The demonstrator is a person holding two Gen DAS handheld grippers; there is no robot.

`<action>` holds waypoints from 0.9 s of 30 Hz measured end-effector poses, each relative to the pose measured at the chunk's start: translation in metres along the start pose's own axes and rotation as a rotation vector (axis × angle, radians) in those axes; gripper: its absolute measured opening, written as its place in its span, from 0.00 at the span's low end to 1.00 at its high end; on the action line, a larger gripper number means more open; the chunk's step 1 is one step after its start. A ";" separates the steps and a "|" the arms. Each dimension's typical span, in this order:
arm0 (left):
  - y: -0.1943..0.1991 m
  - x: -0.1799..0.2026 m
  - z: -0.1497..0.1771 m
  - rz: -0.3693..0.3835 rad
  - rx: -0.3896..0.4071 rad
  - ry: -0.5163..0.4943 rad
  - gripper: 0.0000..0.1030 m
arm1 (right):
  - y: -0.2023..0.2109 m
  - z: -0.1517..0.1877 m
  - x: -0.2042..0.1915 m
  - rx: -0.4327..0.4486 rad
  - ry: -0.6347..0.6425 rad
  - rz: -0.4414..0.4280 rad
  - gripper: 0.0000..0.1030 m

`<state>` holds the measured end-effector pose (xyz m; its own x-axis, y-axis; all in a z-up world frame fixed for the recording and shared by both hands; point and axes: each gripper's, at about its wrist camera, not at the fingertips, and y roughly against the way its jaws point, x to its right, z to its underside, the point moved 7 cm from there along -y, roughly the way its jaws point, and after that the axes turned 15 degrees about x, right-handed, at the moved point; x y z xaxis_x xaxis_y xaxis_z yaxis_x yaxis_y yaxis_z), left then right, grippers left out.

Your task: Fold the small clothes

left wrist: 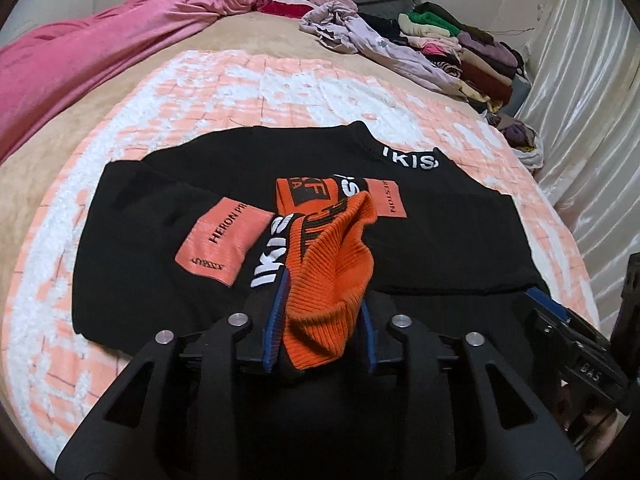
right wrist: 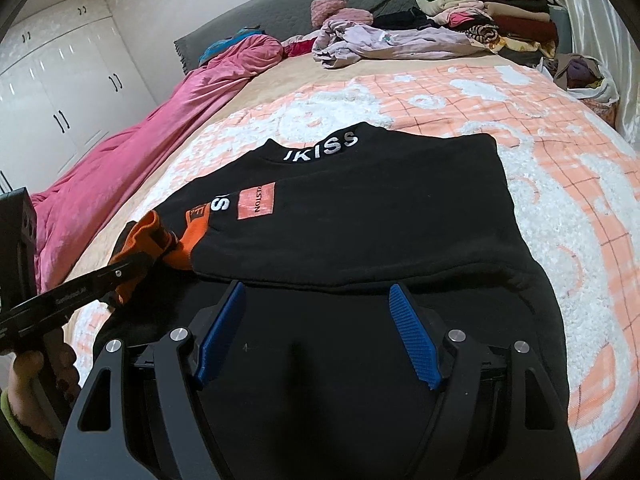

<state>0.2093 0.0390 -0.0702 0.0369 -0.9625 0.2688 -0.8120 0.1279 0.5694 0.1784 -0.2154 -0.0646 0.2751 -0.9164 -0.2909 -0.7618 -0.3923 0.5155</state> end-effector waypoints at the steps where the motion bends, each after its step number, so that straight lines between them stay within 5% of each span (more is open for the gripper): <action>1: 0.002 0.000 0.000 0.013 0.001 0.010 0.28 | -0.001 0.000 -0.001 -0.002 0.002 -0.002 0.71; 10: 0.027 -0.006 -0.007 0.012 0.043 0.009 0.50 | -0.014 -0.005 -0.030 -0.010 0.045 -0.039 0.71; 20: 0.049 -0.053 -0.018 -0.114 0.105 0.014 0.51 | -0.043 0.006 -0.095 -0.085 0.071 -0.184 0.71; 22: 0.050 -0.064 -0.015 -0.129 0.100 0.025 0.65 | -0.051 0.007 -0.107 -0.099 0.073 -0.204 0.71; 27: 0.053 -0.078 -0.011 -0.151 0.099 0.031 0.67 | -0.073 0.012 -0.129 -0.131 0.087 -0.222 0.64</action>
<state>0.1697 0.1233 -0.0524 0.1789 -0.9611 0.2105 -0.8494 -0.0429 0.5260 0.1917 -0.0672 -0.0745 0.4801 -0.8082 -0.3411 -0.5965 -0.5859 0.5486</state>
